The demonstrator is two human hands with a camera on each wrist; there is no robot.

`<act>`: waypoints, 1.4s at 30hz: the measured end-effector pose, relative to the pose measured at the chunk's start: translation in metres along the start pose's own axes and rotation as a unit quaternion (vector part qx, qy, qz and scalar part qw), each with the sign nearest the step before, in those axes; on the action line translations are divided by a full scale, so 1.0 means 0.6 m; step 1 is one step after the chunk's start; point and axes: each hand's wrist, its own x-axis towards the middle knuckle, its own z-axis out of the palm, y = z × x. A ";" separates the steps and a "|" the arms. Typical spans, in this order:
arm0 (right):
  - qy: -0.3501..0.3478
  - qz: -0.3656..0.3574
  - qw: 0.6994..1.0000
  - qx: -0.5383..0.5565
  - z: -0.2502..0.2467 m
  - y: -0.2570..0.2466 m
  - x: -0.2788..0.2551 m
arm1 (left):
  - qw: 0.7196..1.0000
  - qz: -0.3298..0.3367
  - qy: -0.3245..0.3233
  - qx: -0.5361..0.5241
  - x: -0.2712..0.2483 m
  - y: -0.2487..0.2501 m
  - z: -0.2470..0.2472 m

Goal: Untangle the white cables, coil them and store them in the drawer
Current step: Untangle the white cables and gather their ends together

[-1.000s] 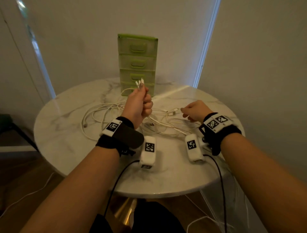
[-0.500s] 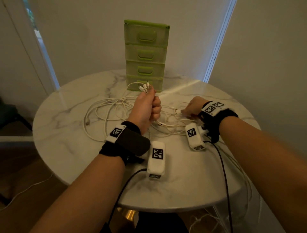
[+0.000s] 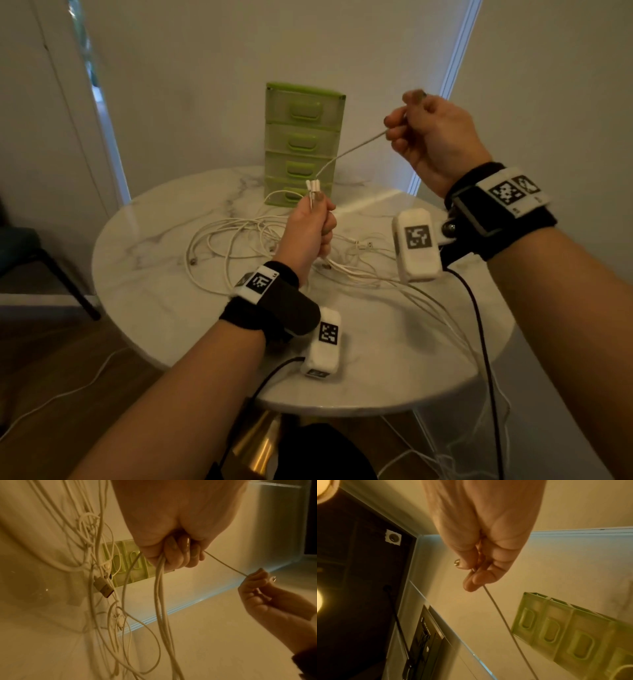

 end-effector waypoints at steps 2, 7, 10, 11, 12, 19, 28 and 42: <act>-0.001 -0.011 1.000 0.028 0.003 -0.009 -0.006 | 1.000 0.010 -0.004 0.020 -0.011 0.003 0.001; 0.014 -0.045 0.997 -0.063 -0.008 0.000 -0.019 | 0.999 0.030 -0.013 0.011 -0.028 0.015 -0.006; -0.037 -0.052 0.958 -0.280 -0.001 0.018 -0.035 | 0.998 0.061 -0.020 -0.002 -0.032 0.030 0.004; -0.075 -0.032 0.945 -0.316 0.003 0.023 -0.040 | 0.998 0.068 -0.018 0.001 -0.031 0.036 0.010; -0.111 -0.002 0.935 -0.337 0.008 0.027 -0.046 | 0.997 0.073 -0.017 0.005 -0.030 0.042 0.016; -0.100 0.056 0.975 -0.188 0.035 0.032 -0.075 | 0.997 0.076 -0.018 0.022 -0.028 0.071 0.045; -0.038 0.062 0.992 -0.099 0.043 0.059 -0.084 | 0.995 0.096 -0.014 0.009 -0.032 0.068 0.054; -0.099 0.152 0.962 -0.205 0.015 0.089 -0.090 | 0.999 0.026 -0.028 -0.007 -0.008 0.067 0.070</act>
